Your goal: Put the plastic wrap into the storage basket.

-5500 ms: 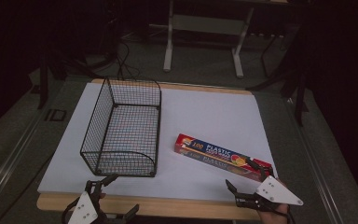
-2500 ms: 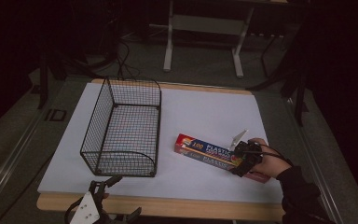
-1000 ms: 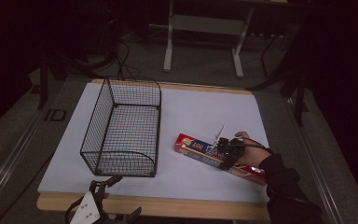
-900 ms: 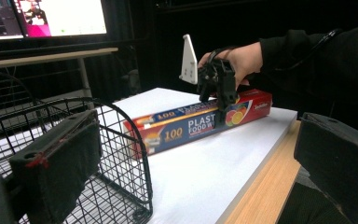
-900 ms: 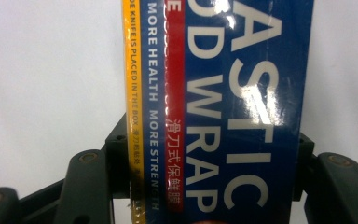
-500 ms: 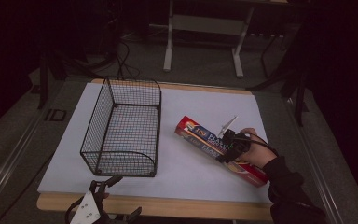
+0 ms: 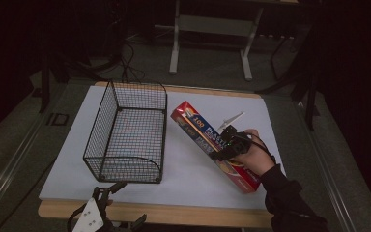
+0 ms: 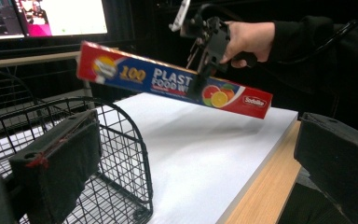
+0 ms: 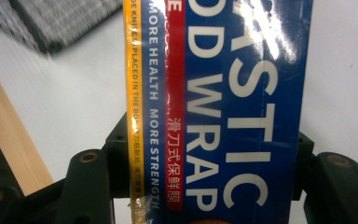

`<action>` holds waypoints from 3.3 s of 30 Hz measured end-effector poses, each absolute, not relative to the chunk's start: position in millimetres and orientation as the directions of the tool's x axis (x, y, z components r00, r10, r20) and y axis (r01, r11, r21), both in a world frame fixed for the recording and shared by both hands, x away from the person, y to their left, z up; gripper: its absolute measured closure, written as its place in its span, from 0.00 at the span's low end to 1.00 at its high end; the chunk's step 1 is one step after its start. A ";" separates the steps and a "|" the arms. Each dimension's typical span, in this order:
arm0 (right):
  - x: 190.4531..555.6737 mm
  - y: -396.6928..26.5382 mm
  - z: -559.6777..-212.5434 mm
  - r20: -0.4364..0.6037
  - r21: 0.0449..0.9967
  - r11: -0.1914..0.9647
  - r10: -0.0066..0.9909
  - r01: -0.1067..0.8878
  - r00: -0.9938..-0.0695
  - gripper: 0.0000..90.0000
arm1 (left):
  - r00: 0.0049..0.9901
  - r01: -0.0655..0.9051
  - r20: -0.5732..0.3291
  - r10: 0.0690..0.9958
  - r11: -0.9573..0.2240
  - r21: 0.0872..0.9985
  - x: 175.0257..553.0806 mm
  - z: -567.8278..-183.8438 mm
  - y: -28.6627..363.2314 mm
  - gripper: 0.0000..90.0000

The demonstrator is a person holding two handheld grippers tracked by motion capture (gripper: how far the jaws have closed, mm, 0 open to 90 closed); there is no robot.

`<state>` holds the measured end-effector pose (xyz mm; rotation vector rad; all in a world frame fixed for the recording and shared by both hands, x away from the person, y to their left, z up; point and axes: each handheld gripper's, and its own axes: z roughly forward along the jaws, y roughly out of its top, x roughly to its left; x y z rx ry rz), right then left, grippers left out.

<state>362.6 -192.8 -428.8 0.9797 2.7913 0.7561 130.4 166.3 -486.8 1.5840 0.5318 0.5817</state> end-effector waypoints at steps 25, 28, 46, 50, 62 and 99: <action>363.7 -104.4 -365.0 0.070 0.630 0.531 0.688 0.566 -0.722 0.45 | 0.748 0.019 0.066 0.660 -0.120 0.993 131.3 -488.4 165.6 0.02; 366.9 -91.8 -356.9 0.059 0.645 0.519 0.697 0.560 -0.714 0.45 | 0.745 0.023 0.061 0.664 -0.117 0.993 131.8 -488.5 166.1 0.02; 396.3 -12.6 -320.2 0.096 0.724 0.405 0.742 0.558 -0.663 0.45 | 0.731 0.024 0.072 0.679 -0.131 0.991 130.7 -488.4 167.4 0.02; 401.1 5.0 -320.5 0.132 0.740 0.366 0.744 0.564 -0.655 0.45 | 0.732 0.022 0.073 0.678 -0.130 0.991 130.1 -488.0 168.3 0.02; 398.7 54.2 -359.1 0.180 0.755 0.321 0.737 0.572 -0.651 0.45 | 0.736 0.015 0.081 0.672 -0.137 0.991 129.0 -488.1 169.1 0.02; 412.8 73.8 -454.9 0.147 0.526 0.449 0.789 0.723 -0.597 0.42 | 0.750 0.026 0.078 0.657 -0.147 0.989 128.6 -488.9 168.1 0.02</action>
